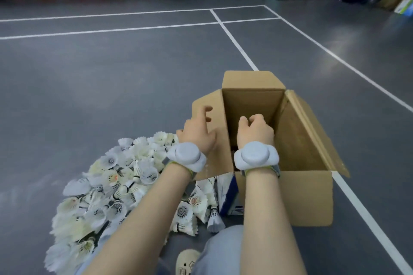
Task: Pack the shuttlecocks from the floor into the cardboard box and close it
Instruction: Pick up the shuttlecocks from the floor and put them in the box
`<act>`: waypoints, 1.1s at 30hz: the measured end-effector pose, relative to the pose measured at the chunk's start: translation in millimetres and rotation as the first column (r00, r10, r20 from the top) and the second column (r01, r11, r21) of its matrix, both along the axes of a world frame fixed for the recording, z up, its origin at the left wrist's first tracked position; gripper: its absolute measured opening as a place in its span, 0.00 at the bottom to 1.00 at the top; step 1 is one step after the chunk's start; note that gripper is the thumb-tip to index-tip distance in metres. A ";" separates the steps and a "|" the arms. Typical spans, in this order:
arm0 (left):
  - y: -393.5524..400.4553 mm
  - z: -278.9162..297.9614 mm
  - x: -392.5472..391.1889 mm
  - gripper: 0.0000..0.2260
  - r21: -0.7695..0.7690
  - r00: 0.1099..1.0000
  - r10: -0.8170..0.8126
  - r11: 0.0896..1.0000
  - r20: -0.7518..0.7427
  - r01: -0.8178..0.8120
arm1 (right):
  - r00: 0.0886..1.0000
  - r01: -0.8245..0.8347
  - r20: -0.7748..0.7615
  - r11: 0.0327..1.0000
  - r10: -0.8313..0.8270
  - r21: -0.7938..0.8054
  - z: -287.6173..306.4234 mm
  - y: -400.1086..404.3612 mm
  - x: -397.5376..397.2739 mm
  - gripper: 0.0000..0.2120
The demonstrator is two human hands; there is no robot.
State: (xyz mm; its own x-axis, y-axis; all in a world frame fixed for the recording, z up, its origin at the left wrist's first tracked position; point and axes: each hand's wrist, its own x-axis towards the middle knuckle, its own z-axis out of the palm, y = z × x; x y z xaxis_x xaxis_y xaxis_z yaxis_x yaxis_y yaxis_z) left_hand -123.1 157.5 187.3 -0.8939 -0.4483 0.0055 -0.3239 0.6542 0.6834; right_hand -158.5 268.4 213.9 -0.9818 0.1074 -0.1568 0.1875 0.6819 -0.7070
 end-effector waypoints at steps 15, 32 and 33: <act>-170.2 -100.8 97.6 0.24 -0.073 0.806 0.260 0.962 0.531 -0.262 | 0.622 -0.748 0.510 0.642 0.593 0.166 -122.6 -165.4 36.3 0.08; -119.4 -273.9 165.3 0.34 0.201 0.637 0.003 0.948 0.771 -0.247 | 0.432 -0.789 0.669 0.613 0.605 -0.045 -299.7 -147.5 74.8 0.27; -121.4 -278.3 165.3 0.34 0.200 0.640 0.007 0.947 0.768 -0.251 | 0.433 -0.797 0.666 0.604 0.607 -0.032 -304.0 -147.7 74.5 0.27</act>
